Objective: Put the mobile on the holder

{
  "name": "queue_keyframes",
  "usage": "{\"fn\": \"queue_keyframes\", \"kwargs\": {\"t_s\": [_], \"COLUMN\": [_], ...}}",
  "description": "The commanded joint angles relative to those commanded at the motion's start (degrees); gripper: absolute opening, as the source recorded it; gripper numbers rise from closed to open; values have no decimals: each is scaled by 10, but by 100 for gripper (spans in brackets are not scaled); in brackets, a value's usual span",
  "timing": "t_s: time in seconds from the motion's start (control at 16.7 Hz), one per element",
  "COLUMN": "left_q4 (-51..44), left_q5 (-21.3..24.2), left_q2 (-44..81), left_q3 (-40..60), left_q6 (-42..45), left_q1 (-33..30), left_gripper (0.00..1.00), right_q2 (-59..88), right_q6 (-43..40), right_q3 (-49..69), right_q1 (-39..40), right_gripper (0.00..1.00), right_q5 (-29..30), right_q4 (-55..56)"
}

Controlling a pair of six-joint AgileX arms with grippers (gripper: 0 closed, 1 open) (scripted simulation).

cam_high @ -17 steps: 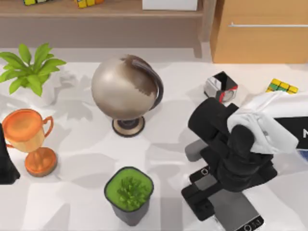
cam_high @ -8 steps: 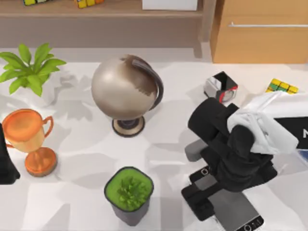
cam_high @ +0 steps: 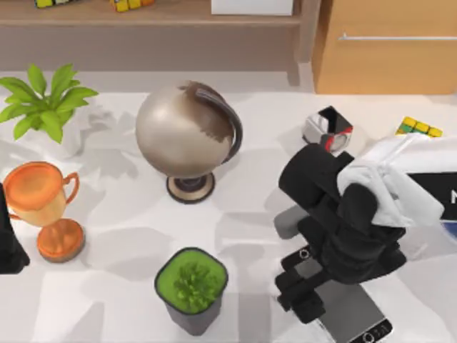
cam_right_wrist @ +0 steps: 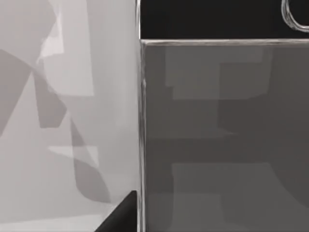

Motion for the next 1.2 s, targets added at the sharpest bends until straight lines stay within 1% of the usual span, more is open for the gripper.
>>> {"fn": "queue_keyframes", "kwargs": {"t_s": [0.3,0.54,0.72,0.96,1.2], "left_q4": [0,0,0,0,0], "left_q5": [0,0,0,0,0], "left_q2": [0,0,0,0,0], "left_q3": [0,0,0,0,0], "left_q6": [0,0,0,0,0], "left_q1": [0,0,0,0,0], "left_gripper": [100,100,100,100,100], "right_q2": [-20,-17,-40,-85,-129], "right_q6": [0,1,-6,-26,-50], "right_q3": [17,16,39,84,125], "right_q1": [-1,-1,-13,-64,-148], "right_gripper": [0,0,0,0,0], "right_q5": [0,0,-2,-8,-15], "right_q4": [-38,-37,-30,6,63]}}
